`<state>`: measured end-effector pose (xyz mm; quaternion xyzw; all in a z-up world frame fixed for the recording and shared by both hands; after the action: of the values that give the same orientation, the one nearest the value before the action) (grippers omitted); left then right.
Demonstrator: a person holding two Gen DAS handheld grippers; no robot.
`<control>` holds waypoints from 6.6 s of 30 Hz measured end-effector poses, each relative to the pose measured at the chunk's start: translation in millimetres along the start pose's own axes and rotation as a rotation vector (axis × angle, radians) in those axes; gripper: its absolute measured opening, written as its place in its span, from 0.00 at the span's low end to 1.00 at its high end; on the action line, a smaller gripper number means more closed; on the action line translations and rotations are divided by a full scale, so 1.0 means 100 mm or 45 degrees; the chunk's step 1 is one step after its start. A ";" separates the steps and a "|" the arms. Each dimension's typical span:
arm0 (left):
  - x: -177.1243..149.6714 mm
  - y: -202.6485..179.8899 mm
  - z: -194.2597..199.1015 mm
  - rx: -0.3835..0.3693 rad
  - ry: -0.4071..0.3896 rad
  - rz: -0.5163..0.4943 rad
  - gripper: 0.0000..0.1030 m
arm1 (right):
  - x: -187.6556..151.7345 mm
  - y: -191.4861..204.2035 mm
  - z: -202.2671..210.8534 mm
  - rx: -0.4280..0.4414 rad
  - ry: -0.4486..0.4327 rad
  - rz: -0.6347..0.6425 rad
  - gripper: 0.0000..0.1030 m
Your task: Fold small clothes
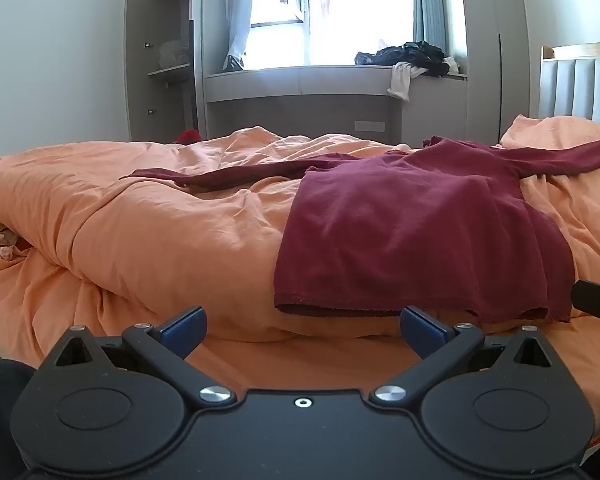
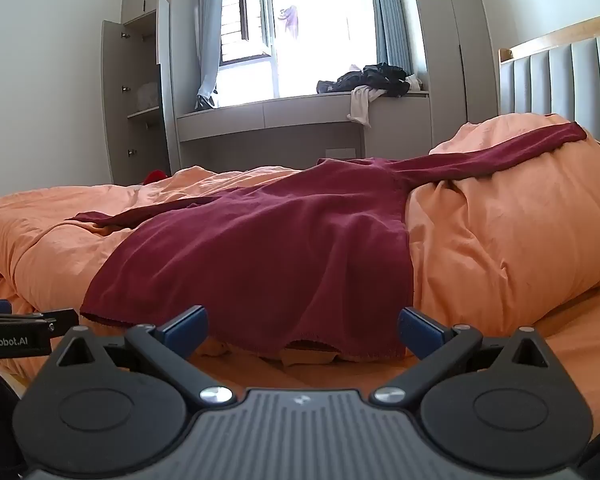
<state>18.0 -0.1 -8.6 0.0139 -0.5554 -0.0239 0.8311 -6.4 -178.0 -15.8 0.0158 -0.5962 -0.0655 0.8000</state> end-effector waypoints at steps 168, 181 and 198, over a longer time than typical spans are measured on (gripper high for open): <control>1.58 -0.37 -2.80 -0.022 -0.050 -0.048 1.00 | 2.41 -3.75 -2.67 -0.797 -0.436 -0.128 0.06; 1.58 0.26 -2.62 0.009 -0.045 0.097 1.00 | 2.89 -1.29 -2.51 -0.266 -0.610 0.495 0.06; 1.63 0.71 -2.53 0.067 -0.100 0.247 1.00 | 0.87 0.90 -2.61 0.249 -0.274 1.229 0.06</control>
<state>315.5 61.3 48.8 -0.0191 -0.5866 0.0710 0.8065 275.2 -113.2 0.6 -0.1937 -0.6181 0.3669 0.6677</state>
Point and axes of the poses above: each gripper's, at about its wrist camera, not at the fingertips, and z roughly against the way its jaws point, y to its left, x to its top, the point moved 2 cm from there along -z, roughly the way its jaws point, and after that the axes turned 3 degrees about -y, right-handed, at the moved point
